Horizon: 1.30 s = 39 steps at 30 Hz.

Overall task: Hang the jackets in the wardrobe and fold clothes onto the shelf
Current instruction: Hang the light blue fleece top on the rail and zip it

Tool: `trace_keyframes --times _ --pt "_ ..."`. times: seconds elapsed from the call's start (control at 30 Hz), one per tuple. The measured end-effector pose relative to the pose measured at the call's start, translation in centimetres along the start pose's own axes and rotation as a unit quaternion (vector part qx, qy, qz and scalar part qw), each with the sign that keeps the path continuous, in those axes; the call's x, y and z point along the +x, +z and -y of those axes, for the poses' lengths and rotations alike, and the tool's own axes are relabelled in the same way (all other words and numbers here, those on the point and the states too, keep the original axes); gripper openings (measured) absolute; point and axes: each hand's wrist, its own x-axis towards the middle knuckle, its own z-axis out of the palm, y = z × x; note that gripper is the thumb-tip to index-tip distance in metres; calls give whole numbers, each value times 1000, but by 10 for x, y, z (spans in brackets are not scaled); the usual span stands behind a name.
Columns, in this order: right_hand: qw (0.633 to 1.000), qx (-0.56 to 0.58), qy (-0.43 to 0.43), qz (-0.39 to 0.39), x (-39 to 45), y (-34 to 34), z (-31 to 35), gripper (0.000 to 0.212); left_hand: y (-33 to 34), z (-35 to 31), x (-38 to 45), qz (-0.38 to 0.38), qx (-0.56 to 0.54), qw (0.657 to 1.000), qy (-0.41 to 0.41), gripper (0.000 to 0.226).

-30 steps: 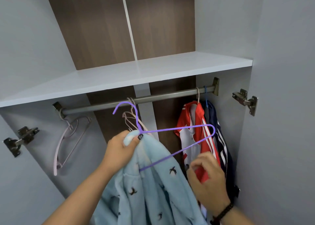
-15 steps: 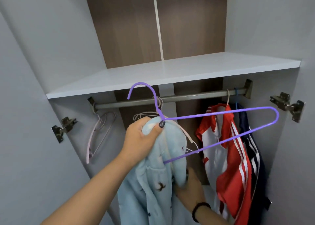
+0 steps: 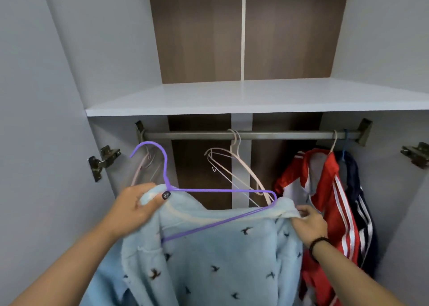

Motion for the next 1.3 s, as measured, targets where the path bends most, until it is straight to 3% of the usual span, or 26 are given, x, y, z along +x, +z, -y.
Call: trace_keyframes --times 0.1,0.23,0.47,0.77,0.87,1.1,1.2,1.3 --pt "1000 7 0 5 7 -15 14 2 12 17 -2 29 20 999 24 43" --pt "999 -34 -38 -9 9 -32 34 7 31 20 2 52 63 996 42 49" --pt "995 -69 -73 -28 -3 -49 61 16 68 -3 4 62 25 996 56 55" --pt "994 -46 -101 -5 -35 -54 84 17 122 -36 -10 1 72 997 -1 44" --pt "993 -57 -97 17 -49 -52 89 11 129 -52 -10 -12 71 997 -24 31" --pt "970 -69 -230 42 -86 -54 113 12 136 -94 -8 -51 33 998 -35 32" --pt "957 -42 -270 92 -109 -50 118 11 140 -111 -3 -48 30 998 -27 34" --pt "953 36 -249 168 -117 -56 118 13 143 -121 -5 -36 -8 999 -33 34"
